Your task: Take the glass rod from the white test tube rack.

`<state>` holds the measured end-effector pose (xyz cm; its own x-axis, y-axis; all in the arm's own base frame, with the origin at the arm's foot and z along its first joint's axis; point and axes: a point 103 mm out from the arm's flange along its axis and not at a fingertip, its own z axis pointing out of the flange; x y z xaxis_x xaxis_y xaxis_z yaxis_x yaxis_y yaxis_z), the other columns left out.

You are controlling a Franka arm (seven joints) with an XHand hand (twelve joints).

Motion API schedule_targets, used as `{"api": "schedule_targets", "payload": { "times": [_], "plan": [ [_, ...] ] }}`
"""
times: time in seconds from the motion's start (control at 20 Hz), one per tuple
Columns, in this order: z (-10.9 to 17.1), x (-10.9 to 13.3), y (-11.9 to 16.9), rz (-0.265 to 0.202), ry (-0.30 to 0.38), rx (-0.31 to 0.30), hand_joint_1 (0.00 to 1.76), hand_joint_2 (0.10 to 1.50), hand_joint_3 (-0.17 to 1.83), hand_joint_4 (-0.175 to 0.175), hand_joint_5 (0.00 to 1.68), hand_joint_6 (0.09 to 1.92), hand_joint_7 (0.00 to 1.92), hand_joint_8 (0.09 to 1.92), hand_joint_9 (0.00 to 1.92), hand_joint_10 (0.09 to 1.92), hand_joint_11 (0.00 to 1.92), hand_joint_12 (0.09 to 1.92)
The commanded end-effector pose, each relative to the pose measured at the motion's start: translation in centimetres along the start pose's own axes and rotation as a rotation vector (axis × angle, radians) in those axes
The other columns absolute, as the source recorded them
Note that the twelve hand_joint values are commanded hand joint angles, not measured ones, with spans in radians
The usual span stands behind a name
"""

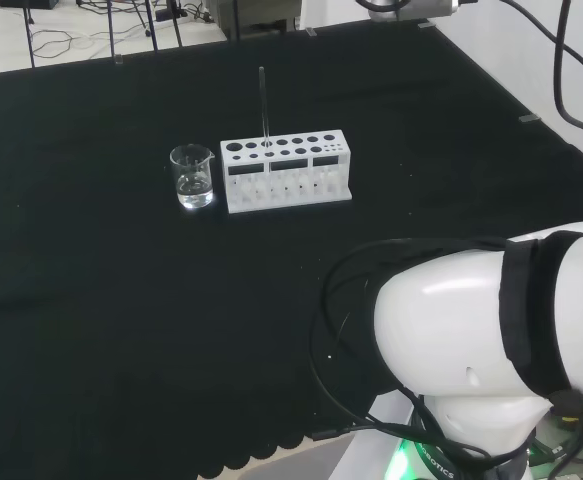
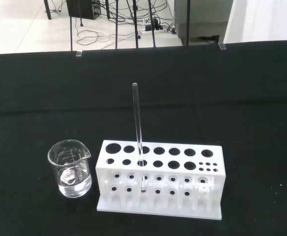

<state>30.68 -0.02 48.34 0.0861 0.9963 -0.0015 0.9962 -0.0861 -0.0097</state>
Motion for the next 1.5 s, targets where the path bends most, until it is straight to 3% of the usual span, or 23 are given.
{"api": "schedule_targets", "payload": {
  "times": [0.05, 0.6, 0.8, 0.9, 1.5],
  "plan": [
    [0.0, 0.0, 0.0, 0.005, -0.01, -0.004, 0.97, 0.54, 0.76, -0.156, 0.0, 0.09, 0.0, 0.09, 0.0, 0.09, 0.0, 0.37],
    [0.3, 0.6, 0.2, 0.025, 0.001, 0.011, 0.97, 0.56, 0.73, -0.155, 0.0, 0.09, 0.0, 0.09, 0.0, 0.09, 0.0, 0.29],
    [0.5, 0.2, 0.3, 0.01, 0.004, 0.016, 0.95, 0.56, 0.72, -0.153, 0.0, 0.09, 0.0, 0.09, 0.02, 0.09, 0.0, 0.55],
    [0.6, 0.4, 0.8, 0.006, 0.001, 0.02, 0.94, 0.57, 0.72, -0.153, 0.0, 0.09, 0.0, 0.09, 0.02, 0.09, 0.0, 0.6],
    [2.0, 2.1, 8.3, -0.042, 0.037, 0.042, 0.92, 0.58, 0.71, -0.15, 0.0, 0.09, 0.0, 0.09, 0.04, 0.09, 0.0, 0.64]
  ]
}}
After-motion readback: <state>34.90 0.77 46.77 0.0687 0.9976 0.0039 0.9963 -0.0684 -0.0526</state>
